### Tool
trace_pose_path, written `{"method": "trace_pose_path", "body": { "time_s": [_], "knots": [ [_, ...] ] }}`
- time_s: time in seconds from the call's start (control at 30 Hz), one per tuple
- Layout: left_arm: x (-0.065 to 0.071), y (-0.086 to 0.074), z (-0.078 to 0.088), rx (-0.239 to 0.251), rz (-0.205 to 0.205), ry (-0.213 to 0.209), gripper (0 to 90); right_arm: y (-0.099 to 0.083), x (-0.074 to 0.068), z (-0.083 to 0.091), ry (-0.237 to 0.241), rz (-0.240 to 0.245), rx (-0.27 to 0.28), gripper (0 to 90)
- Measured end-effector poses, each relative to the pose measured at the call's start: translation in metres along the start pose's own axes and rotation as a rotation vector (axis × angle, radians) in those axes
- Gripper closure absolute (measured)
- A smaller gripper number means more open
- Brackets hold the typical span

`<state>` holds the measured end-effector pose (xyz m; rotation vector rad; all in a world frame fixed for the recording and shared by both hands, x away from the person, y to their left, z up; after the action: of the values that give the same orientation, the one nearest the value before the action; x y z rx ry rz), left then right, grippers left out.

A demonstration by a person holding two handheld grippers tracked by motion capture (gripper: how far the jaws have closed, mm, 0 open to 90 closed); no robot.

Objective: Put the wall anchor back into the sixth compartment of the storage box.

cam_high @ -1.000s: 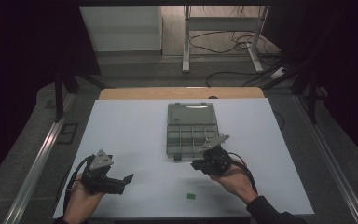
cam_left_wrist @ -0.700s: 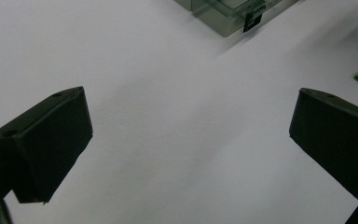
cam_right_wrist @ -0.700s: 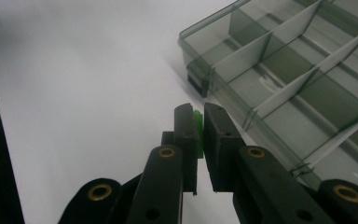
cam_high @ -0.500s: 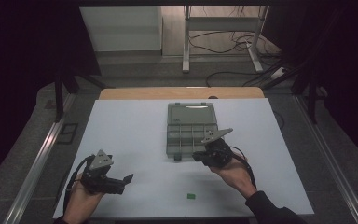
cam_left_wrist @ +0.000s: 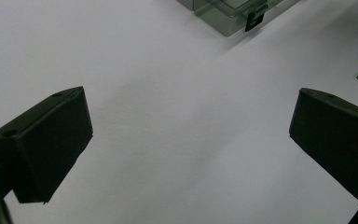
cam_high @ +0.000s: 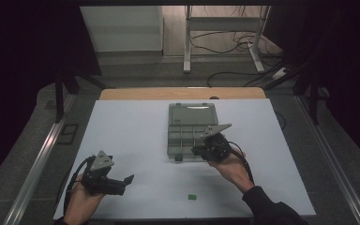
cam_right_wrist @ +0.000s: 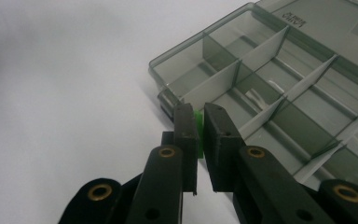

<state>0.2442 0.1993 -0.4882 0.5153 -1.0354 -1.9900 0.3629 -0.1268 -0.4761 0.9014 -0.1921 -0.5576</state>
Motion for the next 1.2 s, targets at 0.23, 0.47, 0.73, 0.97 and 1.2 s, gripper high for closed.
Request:
{"method": "trace_pose_path", "body": {
  "time_s": [0.23,0.47,0.73,0.97,1.2],
  "knots": [
    [0.000,0.000,0.000,-0.001,-0.002,0.001,0.0,0.005,0.004,-0.005,-0.013,-0.009,0.010,84.1],
    [0.000,0.000,0.000,-0.001,-0.003,0.003,0.0,0.008,0.010,-0.010,-0.028,-0.016,0.017,84.1],
    [0.000,0.000,0.000,0.001,-0.005,0.007,0.0,0.010,0.015,-0.018,-0.039,-0.027,0.021,83.9],
    [0.000,0.000,0.000,0.000,-0.006,0.008,0.0,0.010,0.018,-0.027,-0.048,-0.027,0.018,83.8],
    [0.000,0.000,0.000,0.000,-0.007,0.008,0.0,0.007,0.021,-0.036,-0.062,-0.028,-0.003,83.6]
  ]
}}
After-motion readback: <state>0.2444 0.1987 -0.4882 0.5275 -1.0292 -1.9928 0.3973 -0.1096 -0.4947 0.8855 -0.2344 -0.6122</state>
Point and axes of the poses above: each handheld gripper's, and its own axes: z roughly backward along the jaws, y roughly out of its top, x roughly to its right, the point moved 3 cm from there along -z, roughly forward along the jaws, and after that the axes turned 8 degrees about x, right-handed, at the moved point
